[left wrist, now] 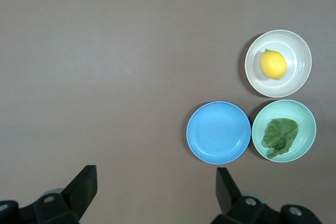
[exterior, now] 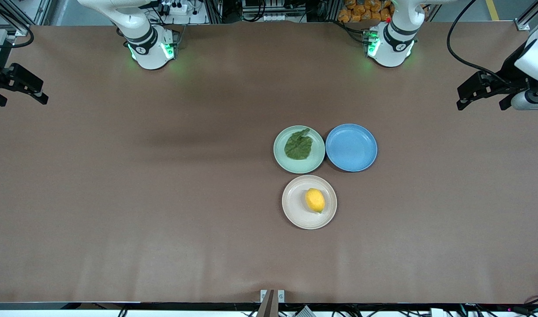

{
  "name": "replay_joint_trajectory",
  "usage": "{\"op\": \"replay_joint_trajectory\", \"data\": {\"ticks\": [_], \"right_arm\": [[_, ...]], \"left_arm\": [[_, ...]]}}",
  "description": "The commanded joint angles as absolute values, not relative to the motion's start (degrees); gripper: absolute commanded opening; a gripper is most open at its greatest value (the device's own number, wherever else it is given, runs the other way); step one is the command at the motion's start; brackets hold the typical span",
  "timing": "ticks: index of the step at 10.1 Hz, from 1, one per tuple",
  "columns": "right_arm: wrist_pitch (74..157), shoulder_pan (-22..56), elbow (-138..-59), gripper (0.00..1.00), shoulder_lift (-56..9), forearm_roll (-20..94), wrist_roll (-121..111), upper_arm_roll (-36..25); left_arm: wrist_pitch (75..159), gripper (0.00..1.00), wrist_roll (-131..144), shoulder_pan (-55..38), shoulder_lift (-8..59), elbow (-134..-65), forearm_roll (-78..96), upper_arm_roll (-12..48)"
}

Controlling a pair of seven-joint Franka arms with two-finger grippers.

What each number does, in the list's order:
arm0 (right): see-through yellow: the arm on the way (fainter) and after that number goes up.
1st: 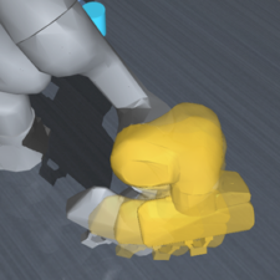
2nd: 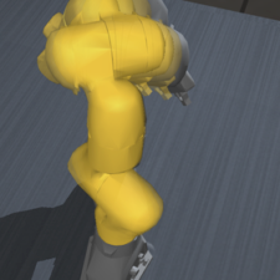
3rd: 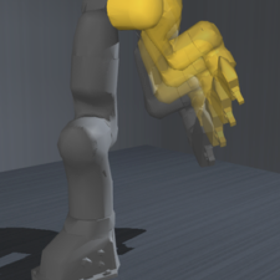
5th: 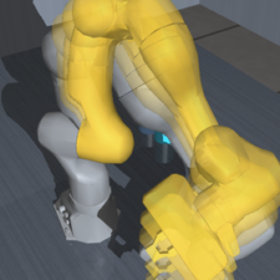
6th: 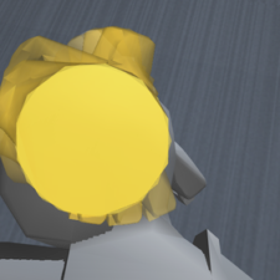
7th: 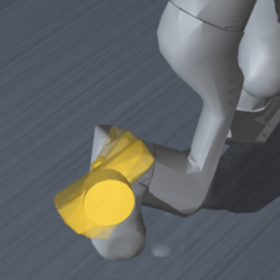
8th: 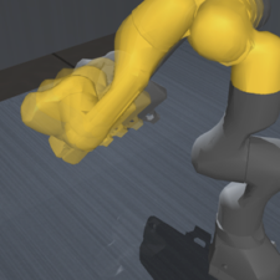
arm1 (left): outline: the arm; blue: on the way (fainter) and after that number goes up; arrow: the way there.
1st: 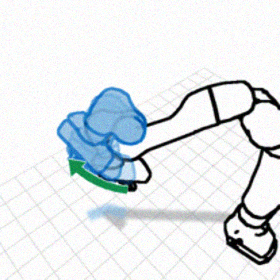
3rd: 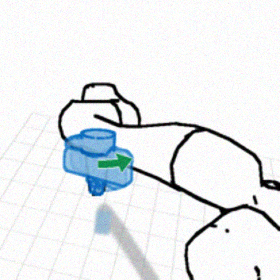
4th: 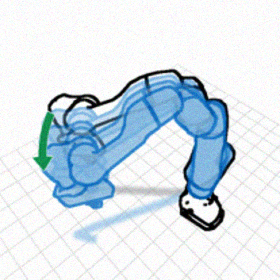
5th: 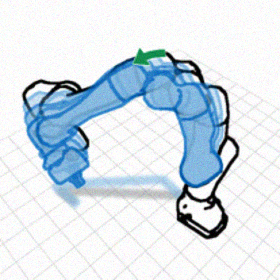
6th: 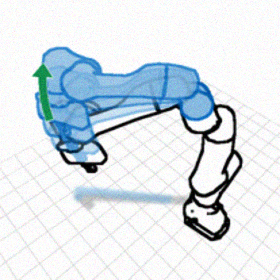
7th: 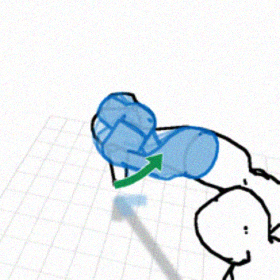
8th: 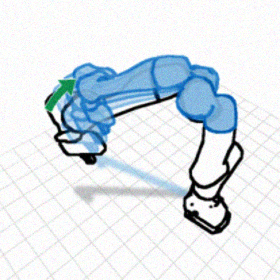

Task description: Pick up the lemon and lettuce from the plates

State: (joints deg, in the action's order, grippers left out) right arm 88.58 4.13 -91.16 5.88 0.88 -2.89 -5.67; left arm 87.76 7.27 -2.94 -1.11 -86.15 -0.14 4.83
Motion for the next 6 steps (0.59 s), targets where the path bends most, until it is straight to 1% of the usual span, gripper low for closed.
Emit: {"op": "replay_joint_trajectory", "data": {"ticks": [1, 6], "right_arm": [[88.16, 3.43, -92.9, 1.0, 7.65, 0.0, -2.02, -5.1], [86.84, 2.81, -92.99, 1.0, 8.0, -0.26, -1.5, -5.1]], "left_arm": [[86.66, 1.0, 6.42, -3.08, -1.14, -85.43, -0.88, 4.92], [86.75, 1.0, 6.51, -3.25, 0.0, -85.34, -0.7, 4.75]]}}
